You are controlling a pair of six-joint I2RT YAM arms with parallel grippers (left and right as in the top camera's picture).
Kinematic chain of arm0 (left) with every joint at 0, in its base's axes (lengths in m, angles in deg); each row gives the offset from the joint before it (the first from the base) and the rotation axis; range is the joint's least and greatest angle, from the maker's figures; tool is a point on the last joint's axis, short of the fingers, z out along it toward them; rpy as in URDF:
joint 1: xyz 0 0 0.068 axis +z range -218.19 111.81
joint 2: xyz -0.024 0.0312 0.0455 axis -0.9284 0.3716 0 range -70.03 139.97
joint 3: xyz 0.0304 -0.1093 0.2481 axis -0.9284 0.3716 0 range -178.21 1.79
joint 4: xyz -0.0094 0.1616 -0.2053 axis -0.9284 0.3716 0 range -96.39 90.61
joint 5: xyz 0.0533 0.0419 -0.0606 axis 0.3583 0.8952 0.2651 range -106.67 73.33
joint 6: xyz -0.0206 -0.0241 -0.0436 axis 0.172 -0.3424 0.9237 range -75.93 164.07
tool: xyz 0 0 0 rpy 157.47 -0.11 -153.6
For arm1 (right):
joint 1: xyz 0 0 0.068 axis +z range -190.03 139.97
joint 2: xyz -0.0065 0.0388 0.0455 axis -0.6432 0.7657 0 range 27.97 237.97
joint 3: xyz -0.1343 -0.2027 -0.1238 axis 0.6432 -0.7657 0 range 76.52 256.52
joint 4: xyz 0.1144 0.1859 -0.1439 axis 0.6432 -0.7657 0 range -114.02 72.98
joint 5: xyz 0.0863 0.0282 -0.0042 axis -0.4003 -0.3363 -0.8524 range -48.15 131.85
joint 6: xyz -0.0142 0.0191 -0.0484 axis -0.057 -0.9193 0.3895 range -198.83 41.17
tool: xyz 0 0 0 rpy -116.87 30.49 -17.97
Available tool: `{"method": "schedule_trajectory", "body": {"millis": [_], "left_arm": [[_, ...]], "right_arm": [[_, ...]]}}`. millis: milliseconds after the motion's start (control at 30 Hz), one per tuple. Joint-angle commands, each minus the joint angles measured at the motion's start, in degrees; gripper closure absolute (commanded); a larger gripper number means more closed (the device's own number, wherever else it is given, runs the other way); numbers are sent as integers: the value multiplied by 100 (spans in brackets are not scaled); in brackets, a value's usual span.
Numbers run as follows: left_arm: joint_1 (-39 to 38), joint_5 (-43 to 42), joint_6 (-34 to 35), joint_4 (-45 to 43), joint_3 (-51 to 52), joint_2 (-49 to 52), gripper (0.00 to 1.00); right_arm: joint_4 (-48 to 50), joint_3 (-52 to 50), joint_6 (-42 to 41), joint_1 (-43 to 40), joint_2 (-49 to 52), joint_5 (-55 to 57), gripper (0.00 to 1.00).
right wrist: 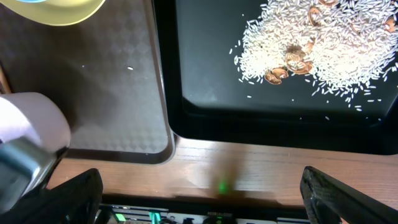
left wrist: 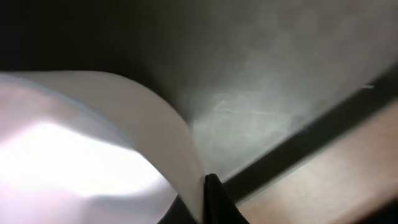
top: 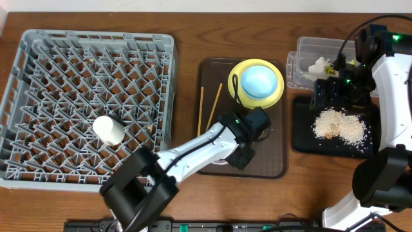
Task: Sort waste into correct bins and load items into the dishwasher
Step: 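Reach the left gripper to the pink bowl on the tray and grasp its rim, then carry the pink bowl with the left gripper and set it upright in the rack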
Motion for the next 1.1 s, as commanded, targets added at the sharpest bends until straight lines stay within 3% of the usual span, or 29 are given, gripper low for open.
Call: {"method": "schedule_trajectory", "body": {"millis": [0, 167, 300, 533, 700, 867, 1067], "left_arm": [[175, -76, -332, 247, -459, -501, 94], [892, -87, -608, 669, -1005, -1217, 94], [1958, -540, -813, 695, -1051, -1744, 94], [4557, -3648, -1580, 697, -1045, -1784, 94], [6083, -5309, -1727, 669, -1045, -1360, 94], [6983, -6500, -1725, 472, -1045, -807, 94], [7501, -7694, -1694, -208, -1045, -83, 94]], "right_arm": [[-4, 26, -81, -15, 37, 31, 1], [-7, 26, -81, -15, 37, 31, 1], [-9, 26, -81, -15, 37, 31, 1], [-11, 26, -81, -15, 37, 28, 1], [-11, 26, -81, -15, 37, 28, 1], [-7, 26, -81, -15, 37, 28, 1], [-11, 26, -81, -15, 37, 26, 1]]}}
